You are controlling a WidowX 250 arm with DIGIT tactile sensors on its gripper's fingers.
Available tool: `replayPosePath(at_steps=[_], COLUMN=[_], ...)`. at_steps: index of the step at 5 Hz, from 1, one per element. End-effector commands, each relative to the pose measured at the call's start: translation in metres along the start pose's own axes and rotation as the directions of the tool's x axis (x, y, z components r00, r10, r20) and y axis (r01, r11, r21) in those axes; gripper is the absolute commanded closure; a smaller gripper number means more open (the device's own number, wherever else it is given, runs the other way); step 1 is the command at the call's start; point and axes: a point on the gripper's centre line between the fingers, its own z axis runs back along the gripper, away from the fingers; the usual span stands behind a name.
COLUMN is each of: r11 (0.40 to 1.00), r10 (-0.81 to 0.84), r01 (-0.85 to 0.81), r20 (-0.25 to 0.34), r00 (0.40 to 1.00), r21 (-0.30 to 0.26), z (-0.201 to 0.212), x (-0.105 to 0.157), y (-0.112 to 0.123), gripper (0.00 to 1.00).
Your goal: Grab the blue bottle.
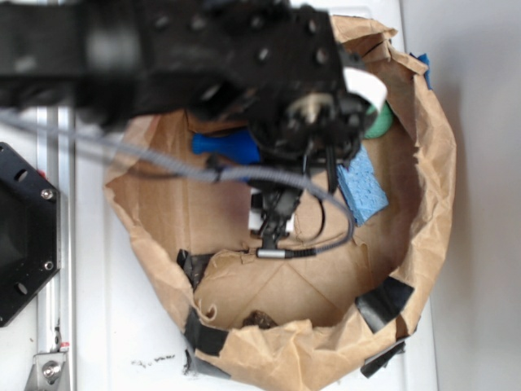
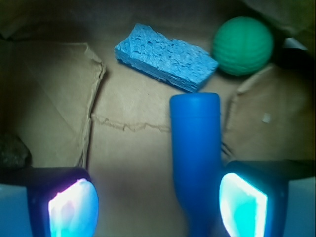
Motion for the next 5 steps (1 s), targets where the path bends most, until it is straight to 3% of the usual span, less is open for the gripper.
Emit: replayPosePath(at_steps=[1,2,3,5], r11=[1.000,0.999,0.998,0.998], r10=[0.011,-0.034,-0.047,-0.061], r01=[-0.011,0.035,0.049,0.063], r20=[-0.014,-0.066,-0.073,-0.069], r00=[1.000,0.997,0.996,0.996], r21=[-0.002,0.009,0.029,0.025], z=[-0.032,-0.049,-0.051,-0.044], x=[0.004,0.003,0.002,0.000], y=[-0.014,-0.017,-0.017,-0.015], gripper=[0.00,0.41,1.00,1.00])
